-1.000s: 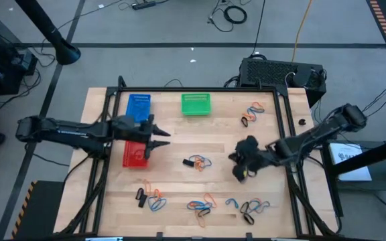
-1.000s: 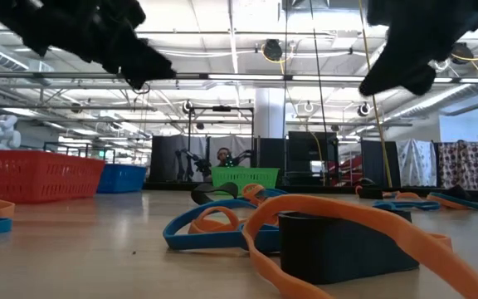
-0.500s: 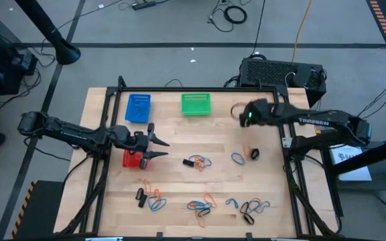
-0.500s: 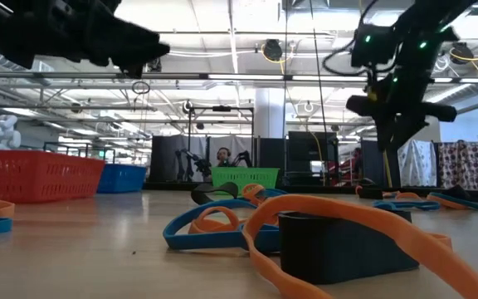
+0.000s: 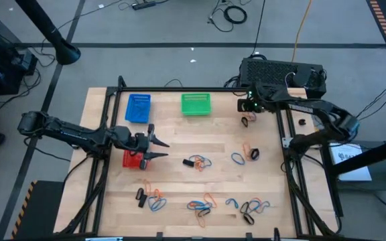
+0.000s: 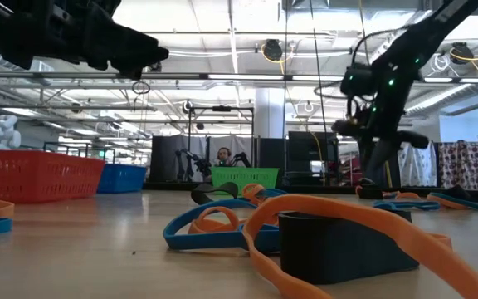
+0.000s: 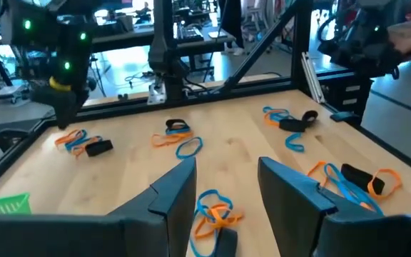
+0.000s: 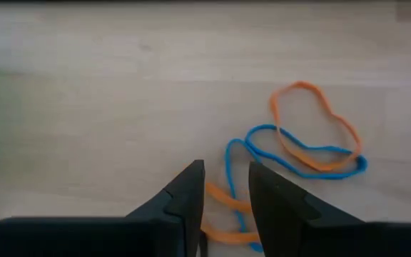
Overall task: Sort rubber bands into baskets
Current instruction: Put the blue rubber band into the blue bin
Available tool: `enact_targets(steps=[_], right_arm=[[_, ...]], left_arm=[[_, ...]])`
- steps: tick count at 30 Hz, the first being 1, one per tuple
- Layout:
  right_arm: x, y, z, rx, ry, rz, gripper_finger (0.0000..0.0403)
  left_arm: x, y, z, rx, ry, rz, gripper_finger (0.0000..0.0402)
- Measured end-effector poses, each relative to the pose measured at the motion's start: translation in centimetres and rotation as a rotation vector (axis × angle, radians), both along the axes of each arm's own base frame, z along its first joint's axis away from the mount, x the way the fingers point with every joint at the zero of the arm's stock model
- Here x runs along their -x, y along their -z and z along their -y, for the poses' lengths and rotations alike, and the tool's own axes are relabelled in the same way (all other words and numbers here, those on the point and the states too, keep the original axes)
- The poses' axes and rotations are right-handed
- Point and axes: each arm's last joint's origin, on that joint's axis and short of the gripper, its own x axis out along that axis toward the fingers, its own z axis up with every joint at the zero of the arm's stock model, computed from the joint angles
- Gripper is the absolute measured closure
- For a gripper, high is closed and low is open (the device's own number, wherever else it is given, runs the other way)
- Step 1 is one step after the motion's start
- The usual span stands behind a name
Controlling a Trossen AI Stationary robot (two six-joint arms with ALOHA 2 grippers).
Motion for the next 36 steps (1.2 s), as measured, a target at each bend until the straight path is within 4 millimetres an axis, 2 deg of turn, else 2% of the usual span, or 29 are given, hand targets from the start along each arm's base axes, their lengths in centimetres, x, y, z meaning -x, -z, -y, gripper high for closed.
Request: enact_targets(steps=[10, 14, 16, 19, 21, 29, 36], right_arm=[[-1.1, 4.5, 1.6, -0.043, 0.053, -0.099, 0.0298], [-1.3, 5.3, 2.0, -0.053, 0.030, -0.116, 0.0302], [-1.3, 5.3, 2.2, -0.065, 0.020, -0.116, 0.0320], [-1.5, 4.6, 2.4, -0.065, -0.023, -0.129, 0.0372], [-1.6, 3.9, 2.4, -0.070, -0.048, -0.127, 0.0394], [-2.2, -1.3, 2.3, 0.084, -0.094, -0.018, 0.0402], [-0.9, -5.4, 0.9, 0.205, -0.108, 0.070, 0.0402]], left_arm=[[0.0, 0.1, -0.1, -0.010, -0.021, -0.008, 0.0242], [0.0, 0.1, -0.1, -0.014, -0.021, -0.007, 0.0242], [0.0, 0.2, -0.1, -0.013, -0.022, -0.016, 0.0242], [0.0, 0.2, -0.1, -0.013, -0.023, -0.024, 0.0242], [0.0, 0.2, -0.1, -0.011, -0.025, -0.020, 0.0242], [0.1, 0.5, -0.1, 0.023, -0.031, -0.056, 0.0242], [0.1, 0.5, -0.1, 0.031, -0.032, -0.063, 0.0242]])
